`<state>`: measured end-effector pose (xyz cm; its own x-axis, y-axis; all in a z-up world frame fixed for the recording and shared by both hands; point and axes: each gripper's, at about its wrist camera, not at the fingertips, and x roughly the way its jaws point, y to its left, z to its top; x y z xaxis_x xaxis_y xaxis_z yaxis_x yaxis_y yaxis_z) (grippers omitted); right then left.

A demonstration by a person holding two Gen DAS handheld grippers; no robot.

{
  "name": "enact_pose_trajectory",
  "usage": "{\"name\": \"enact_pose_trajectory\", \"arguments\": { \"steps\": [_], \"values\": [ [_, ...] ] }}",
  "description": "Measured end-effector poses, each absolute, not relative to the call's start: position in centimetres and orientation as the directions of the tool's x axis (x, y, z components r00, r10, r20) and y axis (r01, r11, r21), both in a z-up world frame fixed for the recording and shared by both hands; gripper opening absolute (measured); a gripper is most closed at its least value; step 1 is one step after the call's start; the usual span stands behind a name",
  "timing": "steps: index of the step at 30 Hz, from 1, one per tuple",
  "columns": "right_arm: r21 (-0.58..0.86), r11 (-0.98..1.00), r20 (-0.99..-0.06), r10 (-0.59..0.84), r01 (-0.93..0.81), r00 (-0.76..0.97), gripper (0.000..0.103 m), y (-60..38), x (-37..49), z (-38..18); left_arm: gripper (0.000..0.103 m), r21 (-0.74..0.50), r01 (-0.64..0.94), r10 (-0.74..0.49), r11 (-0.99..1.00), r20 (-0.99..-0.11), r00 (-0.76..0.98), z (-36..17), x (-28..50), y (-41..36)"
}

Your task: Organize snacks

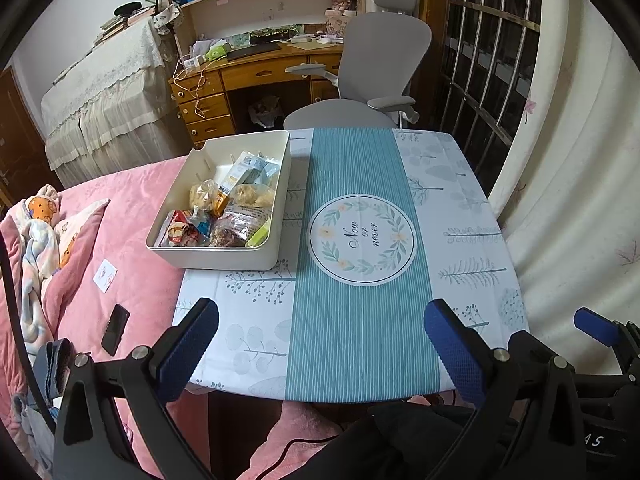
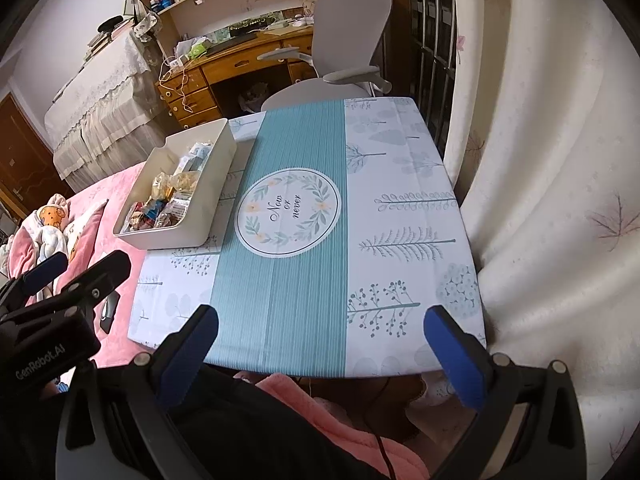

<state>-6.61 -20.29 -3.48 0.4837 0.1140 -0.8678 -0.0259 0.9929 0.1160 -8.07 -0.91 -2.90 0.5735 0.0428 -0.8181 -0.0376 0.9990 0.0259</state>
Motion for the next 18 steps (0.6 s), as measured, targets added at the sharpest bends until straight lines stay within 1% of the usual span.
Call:
{"name": "enact_pose_trajectory", "arguments": {
  "steps": [18],
  "values": [
    [0.127, 0.992, -0.875, 0.117, -0.01, 0.47, 0.103, -21.33, -5.82, -4.25, 0.102, 0.044, -0.008, 0.041, 0.999, -0.832, 0.553, -3.26, -7.09, -1.51]
  ]
}}
